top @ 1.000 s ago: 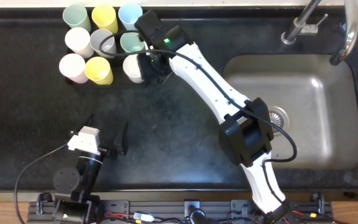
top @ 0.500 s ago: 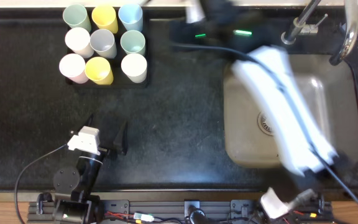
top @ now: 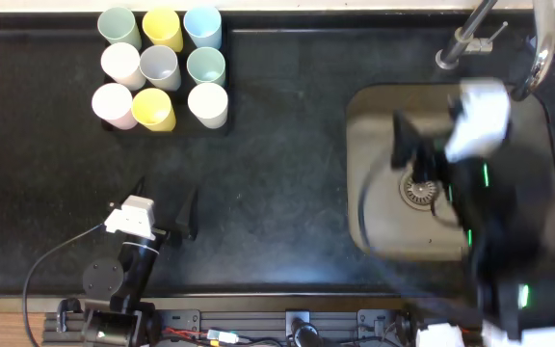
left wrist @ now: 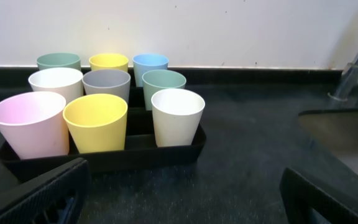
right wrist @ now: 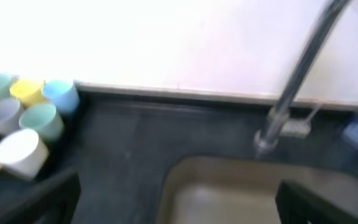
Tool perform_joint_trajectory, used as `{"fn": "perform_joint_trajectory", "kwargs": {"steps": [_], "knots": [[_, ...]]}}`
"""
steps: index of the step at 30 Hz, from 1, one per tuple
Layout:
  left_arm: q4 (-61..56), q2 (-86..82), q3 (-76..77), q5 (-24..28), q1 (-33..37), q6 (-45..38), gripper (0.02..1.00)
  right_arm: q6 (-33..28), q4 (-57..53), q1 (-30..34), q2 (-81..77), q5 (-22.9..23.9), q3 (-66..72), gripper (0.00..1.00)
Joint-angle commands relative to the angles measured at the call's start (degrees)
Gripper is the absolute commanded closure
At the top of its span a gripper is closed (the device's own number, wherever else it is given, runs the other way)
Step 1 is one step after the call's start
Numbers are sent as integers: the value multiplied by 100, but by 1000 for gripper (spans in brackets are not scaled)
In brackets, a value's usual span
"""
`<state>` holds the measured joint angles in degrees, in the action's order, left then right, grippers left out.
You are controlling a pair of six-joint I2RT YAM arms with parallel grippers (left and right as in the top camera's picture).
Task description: Store Cups
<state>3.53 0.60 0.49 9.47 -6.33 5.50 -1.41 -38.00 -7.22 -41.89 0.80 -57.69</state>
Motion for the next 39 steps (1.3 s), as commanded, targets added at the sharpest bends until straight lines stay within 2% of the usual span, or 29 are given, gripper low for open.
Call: {"fn": "perform_joint_trajectory", "kwargs": {"steps": [1, 9, 16, 21, 25, 32, 39], "knots": [[15, -44, -4, 81, 26, -120, 18, -140, 645, 31, 1375, 337, 1305, 3], [15, -44, -4, 81, 26, -120, 18, -142, 1858, 28, 3021, 323, 3578, 5], [15, -44, -4, 81, 26, -120, 18, -140, 3862, 28, 3698, 330, 5040, 3], [17, -44, -4, 81, 26, -120, 18, -142, 4597, 28, 3947, 332, 5755, 3], [17, -44, -4, 81, 26, -120, 18, -142, 4190, 28, 4175, 492, 5742, 3], [15, -44, -4, 81, 26, -120, 20, -140, 3353, -2, 4172, 492, 5742, 3], [15, -44, -4, 81, 26, -120, 18, -140, 3392, -2, 4157, 459, 5740, 3]]}}
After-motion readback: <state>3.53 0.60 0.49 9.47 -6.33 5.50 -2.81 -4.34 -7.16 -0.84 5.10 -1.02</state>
